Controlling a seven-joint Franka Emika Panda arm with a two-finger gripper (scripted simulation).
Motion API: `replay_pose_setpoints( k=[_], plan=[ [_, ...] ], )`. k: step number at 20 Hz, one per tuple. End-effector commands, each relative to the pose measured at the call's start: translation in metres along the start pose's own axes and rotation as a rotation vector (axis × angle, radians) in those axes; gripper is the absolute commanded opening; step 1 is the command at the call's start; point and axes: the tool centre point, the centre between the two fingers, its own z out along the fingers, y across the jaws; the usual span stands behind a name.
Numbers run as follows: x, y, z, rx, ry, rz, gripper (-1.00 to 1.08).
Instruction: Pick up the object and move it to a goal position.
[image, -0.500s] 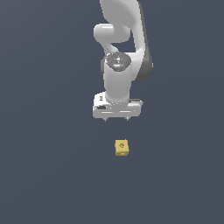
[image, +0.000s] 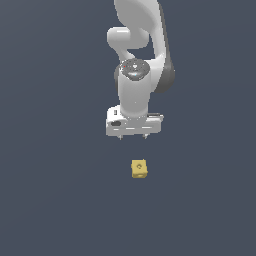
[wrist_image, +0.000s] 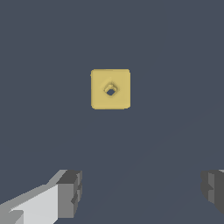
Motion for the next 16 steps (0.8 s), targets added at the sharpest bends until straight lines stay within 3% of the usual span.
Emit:
replay_pose_setpoints(
  k=[1, 8, 16],
  plan=[
    [0.001, 0.000, -0.001, 0.000, 0.002, -0.003, 1.00],
    [0.007, -0.001, 0.004, -0.001, 0.002, -0.004, 1.00],
    [0.034, -0.008, 0.026, -0.007, 0.004, -0.009, 1.00]
  ],
)
